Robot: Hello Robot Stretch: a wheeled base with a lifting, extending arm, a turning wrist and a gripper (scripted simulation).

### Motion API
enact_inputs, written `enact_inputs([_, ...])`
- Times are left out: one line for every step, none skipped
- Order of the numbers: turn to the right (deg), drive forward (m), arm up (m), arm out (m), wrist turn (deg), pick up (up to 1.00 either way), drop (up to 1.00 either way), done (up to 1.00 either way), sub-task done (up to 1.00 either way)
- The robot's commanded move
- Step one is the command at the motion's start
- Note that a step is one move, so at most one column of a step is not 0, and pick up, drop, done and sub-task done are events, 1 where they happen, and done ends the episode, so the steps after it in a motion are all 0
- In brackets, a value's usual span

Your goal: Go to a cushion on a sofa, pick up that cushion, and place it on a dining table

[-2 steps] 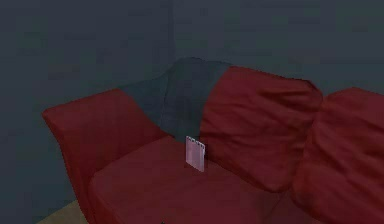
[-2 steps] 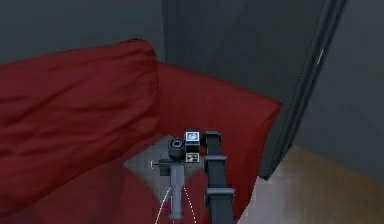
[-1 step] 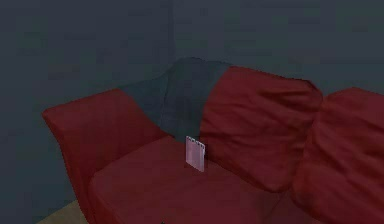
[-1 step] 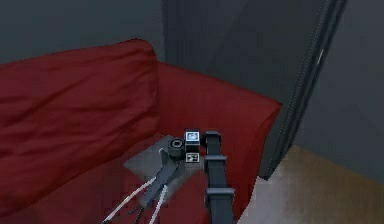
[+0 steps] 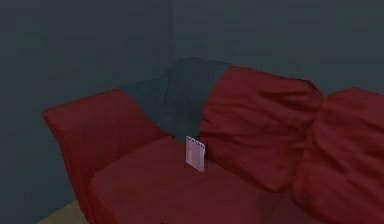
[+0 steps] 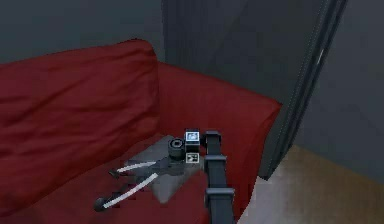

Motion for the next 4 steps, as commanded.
enact_inputs([0.0,0.0,0.0,0.0,45.0,0.0,0.0,0.0,0.0])
enact_inputs([0.0,0.0,0.0,0.0,15.0,0.0,0.0,0.0,0.0])
enact_inputs([0.0,0.0,-0.3,0.0,0.0,0.0,0.0,0.0,0.0])
enact_inputs([0.0,0.0,0.0,0.0,0.0,1.0,0.0,0.0,0.0])
